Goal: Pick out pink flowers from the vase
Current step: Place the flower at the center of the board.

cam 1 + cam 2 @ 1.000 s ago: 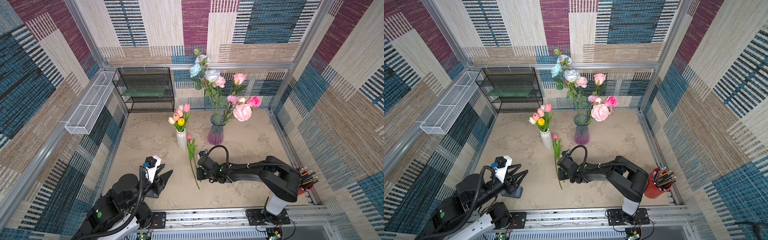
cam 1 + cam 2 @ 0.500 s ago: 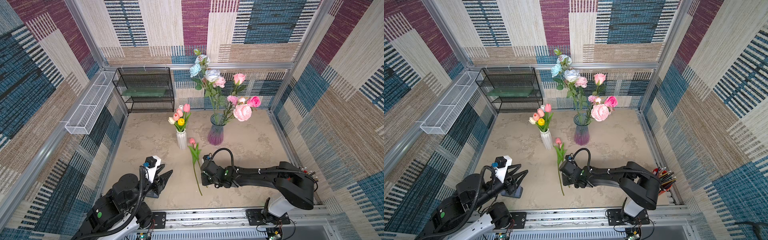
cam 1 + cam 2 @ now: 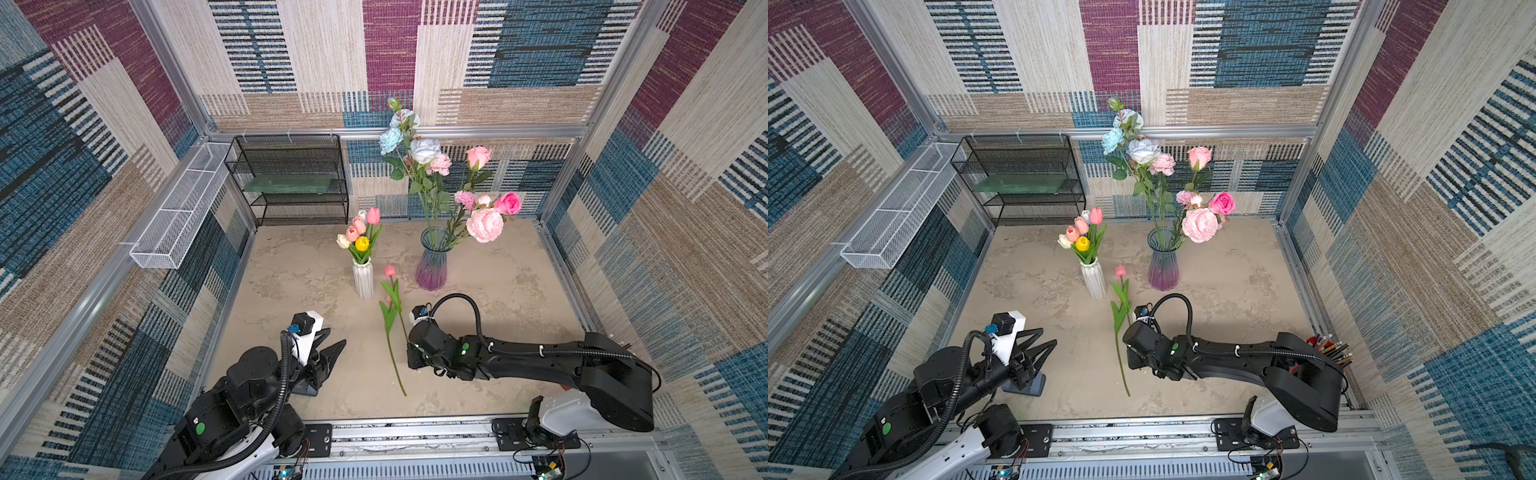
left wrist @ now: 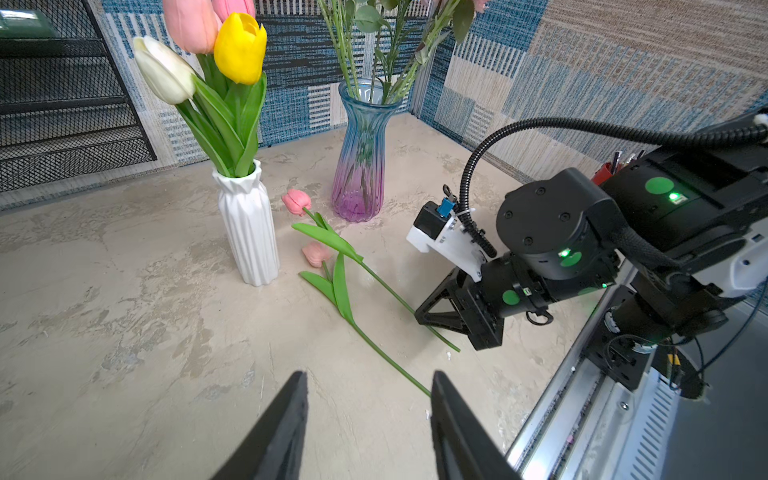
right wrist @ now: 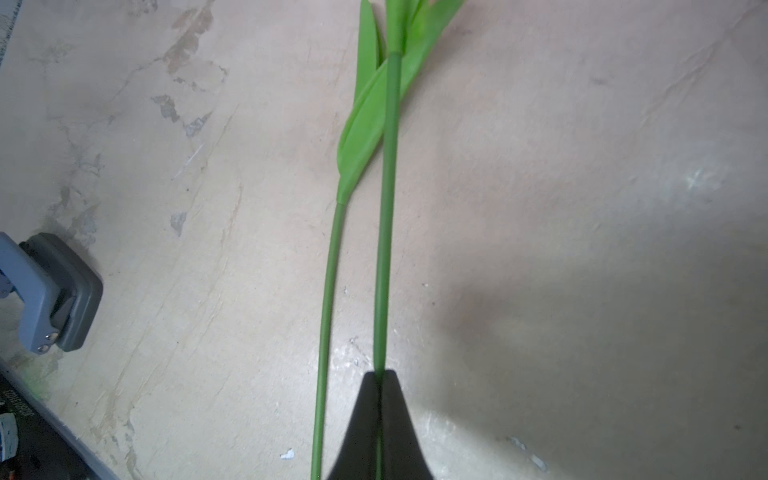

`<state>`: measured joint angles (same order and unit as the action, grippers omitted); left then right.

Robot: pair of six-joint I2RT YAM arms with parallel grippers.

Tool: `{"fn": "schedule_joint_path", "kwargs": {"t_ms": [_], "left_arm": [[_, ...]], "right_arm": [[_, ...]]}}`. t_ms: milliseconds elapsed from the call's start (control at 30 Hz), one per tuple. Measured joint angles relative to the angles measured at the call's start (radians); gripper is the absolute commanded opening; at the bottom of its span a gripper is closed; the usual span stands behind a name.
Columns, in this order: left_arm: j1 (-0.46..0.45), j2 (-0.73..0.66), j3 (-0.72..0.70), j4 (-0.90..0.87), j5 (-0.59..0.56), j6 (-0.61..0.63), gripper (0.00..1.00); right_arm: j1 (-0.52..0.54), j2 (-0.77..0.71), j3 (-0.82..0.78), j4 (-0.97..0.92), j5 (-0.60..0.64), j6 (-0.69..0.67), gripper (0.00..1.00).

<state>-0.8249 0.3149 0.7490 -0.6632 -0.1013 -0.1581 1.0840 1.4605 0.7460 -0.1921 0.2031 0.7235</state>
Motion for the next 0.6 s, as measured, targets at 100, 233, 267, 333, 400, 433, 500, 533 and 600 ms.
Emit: {"fn": "schedule_joint_path", "kwargs": {"t_ms": [100, 233, 267, 333, 400, 433, 500, 533, 600], "left_arm": [[0.000, 0.000, 0.000, 0.000, 0.000, 0.000, 0.50], [0.000, 0.002, 0.000, 0.000, 0.000, 0.000, 0.50], [0.000, 0.004, 0.000, 0.000, 0.000, 0.000, 0.50], [0.000, 0.007, 0.000, 0.000, 0.000, 0.000, 0.50], [0.000, 0.007, -0.001, 0.000, 0.000, 0.000, 0.50], [0.000, 0.007, -0.001, 0.000, 0.000, 0.000, 0.50], [0.000, 0.007, -0.001, 0.000, 0.000, 0.000, 0.50], [0.000, 0.007, -0.001, 0.000, 0.000, 0.000, 0.50], [0.000, 0.007, -0.001, 0.000, 0.001, 0.000, 0.50]], "right_arm": [[0.031, -0.023, -0.008, -0.006, 0.002, 0.000, 0.00], [0.075, -0.045, -0.044, -0.008, 0.000, 0.024, 0.00], [0.078, -0.049, -0.056, -0.008, -0.005, 0.037, 0.00], [0.078, -0.051, -0.083, -0.007, -0.010, 0.056, 0.00], [0.072, -0.043, -0.100, -0.007, -0.013, 0.068, 0.00], [0.070, -0.032, -0.104, -0.005, -0.015, 0.074, 0.00], [0.066, -0.002, -0.106, 0.006, -0.029, 0.084, 0.00], [0.064, 0.014, -0.106, 0.014, -0.032, 0.083, 0.00], [0.059, 0.054, -0.101, 0.037, -0.045, 0.084, 0.00]]}}
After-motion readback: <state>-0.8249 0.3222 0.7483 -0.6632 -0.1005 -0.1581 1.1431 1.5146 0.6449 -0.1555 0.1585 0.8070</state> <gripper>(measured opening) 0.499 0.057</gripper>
